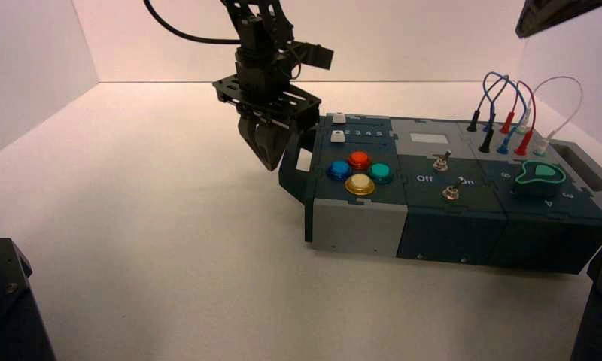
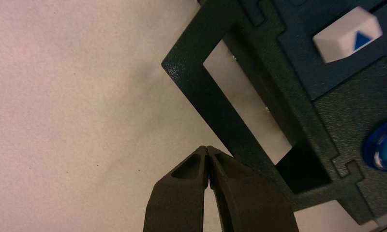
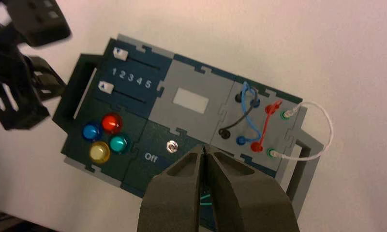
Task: Move the box to the right.
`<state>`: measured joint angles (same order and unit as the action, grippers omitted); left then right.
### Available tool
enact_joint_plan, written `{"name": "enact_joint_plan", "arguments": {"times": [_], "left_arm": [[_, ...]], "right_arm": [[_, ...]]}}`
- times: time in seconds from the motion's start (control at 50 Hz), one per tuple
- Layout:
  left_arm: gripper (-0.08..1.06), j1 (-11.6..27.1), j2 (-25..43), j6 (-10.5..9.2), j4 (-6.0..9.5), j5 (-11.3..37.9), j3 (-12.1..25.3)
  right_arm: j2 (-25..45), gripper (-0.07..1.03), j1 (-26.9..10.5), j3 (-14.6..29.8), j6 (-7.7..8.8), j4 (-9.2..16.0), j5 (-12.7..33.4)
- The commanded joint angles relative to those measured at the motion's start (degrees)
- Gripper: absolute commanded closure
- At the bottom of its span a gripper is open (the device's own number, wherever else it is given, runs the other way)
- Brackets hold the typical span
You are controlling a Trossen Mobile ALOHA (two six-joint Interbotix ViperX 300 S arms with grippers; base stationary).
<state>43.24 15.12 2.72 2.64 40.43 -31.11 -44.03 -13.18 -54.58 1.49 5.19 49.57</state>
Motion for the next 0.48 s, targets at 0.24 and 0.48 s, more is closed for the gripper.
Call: {"name": "enact_joint_plan", "arguments": {"times": [0.24, 0.48], "left_arm": [[1.01, -4.57, -15.03, -1.32, -0.09, -1.93, -7.03], [1.01, -4.66, -18.54, -2.2, -0.09, -5.1, -9.84]], "right_arm": [[-2.99, 0.99, -0.35, -2.02, 1.58, -0.09, -1.67], [-6.15, 0.99, -0.35, -2.46, 1.67, -0.18, -2.11]]}}
